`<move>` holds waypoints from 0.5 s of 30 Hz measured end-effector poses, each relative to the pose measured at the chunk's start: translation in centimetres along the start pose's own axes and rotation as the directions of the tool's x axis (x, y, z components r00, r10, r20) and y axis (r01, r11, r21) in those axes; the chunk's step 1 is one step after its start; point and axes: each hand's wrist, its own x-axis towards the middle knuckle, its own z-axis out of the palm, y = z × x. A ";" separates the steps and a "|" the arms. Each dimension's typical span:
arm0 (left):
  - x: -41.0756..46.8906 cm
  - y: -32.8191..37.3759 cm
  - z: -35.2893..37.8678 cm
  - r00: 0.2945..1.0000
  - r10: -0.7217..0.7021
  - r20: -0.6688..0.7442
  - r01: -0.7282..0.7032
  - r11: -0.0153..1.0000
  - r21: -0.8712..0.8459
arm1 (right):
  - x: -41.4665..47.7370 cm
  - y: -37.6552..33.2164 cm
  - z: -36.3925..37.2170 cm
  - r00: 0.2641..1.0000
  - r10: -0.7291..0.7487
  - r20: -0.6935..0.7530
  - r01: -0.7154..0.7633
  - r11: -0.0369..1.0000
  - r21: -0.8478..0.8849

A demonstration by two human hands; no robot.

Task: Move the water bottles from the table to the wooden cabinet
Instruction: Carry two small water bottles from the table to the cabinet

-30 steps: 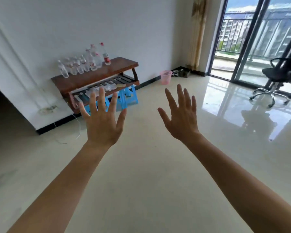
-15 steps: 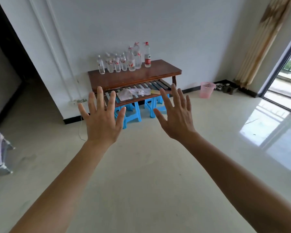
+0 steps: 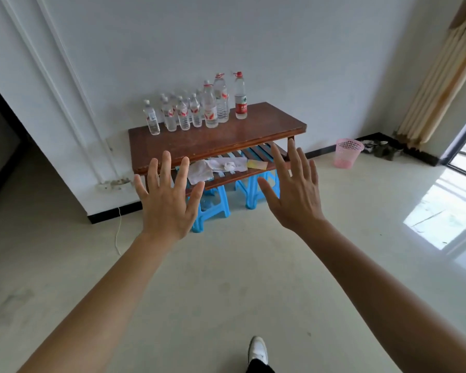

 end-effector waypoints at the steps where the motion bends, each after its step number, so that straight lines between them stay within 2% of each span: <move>1: 2.4 -0.3 1.6 1.000 0.003 -0.001 -0.003 1.000 0.011 | 2.4 0.9 1.9 1.000 0.004 0.008 -0.004 1.000 0.017; 5: 11.8 -1.5 5.4 0.999 -0.029 0.016 0.029 0.999 0.019 | 11.8 2.7 7.1 0.999 0.002 0.046 -0.006 0.997 0.082; 9: 20.1 -4.3 8.0 0.996 -0.082 -0.029 0.082 0.996 0.023 | 22.2 3.0 11.7 0.997 -0.061 0.049 0.054 0.990 0.132; 15: 28.8 -12.2 13.6 0.971 -0.236 0.043 0.234 0.971 0.037 | 34.7 -0.1 21.5 0.980 -0.174 0.094 0.150 0.964 0.221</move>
